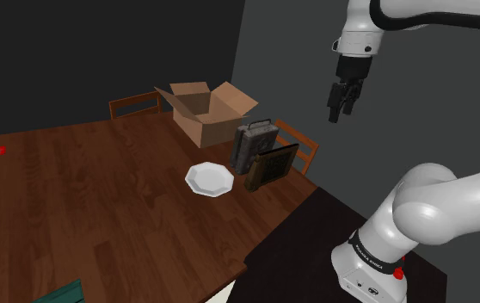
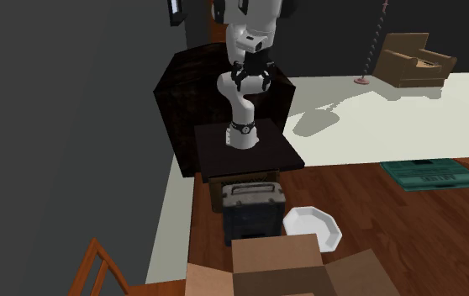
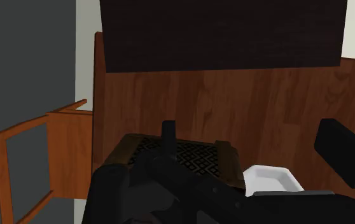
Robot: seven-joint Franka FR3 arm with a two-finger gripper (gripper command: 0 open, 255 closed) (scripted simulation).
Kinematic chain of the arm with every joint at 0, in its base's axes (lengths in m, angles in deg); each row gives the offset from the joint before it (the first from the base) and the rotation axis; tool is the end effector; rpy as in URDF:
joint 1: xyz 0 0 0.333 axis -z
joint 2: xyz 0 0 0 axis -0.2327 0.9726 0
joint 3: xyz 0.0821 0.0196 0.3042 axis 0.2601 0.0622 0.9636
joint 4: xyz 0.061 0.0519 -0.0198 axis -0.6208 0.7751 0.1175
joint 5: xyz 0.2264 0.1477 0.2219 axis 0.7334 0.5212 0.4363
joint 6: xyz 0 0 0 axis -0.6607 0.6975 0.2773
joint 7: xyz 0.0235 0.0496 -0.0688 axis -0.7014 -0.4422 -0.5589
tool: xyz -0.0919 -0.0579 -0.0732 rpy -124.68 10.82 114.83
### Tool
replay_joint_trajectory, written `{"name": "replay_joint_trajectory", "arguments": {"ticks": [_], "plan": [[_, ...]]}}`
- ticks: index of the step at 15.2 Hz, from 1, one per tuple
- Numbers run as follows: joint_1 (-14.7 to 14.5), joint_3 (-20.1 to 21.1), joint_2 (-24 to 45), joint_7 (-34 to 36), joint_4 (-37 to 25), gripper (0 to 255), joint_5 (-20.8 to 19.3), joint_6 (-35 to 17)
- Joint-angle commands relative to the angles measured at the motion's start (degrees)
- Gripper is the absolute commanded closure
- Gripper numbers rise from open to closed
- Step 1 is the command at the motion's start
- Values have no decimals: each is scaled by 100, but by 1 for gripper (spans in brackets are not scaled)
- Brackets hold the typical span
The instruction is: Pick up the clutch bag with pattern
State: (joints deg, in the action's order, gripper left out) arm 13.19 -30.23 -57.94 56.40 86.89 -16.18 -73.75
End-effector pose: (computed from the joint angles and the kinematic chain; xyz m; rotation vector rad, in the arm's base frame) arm 0.2506 -0.0362 0.5308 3.0794 -0.0456 -0.3303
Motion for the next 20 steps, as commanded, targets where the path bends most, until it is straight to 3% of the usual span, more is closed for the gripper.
{"name": "replay_joint_trajectory", "arguments": {"ticks": [1, 6, 12, 16, 20], "plan": [[0, 0, 0, 0, 0, 0, 0, 0], [-423, -711, 100, -1804, 701, 0, -458, -1275], [-1013, -1618, 693, -3945, 1178, 0, -768, -2904], [-1549, -2244, 1327, -5439, 1285, 0, -720, -3973], [-2262, -2887, 2083, -7087, 1255, 0, -339, -4952]]}}
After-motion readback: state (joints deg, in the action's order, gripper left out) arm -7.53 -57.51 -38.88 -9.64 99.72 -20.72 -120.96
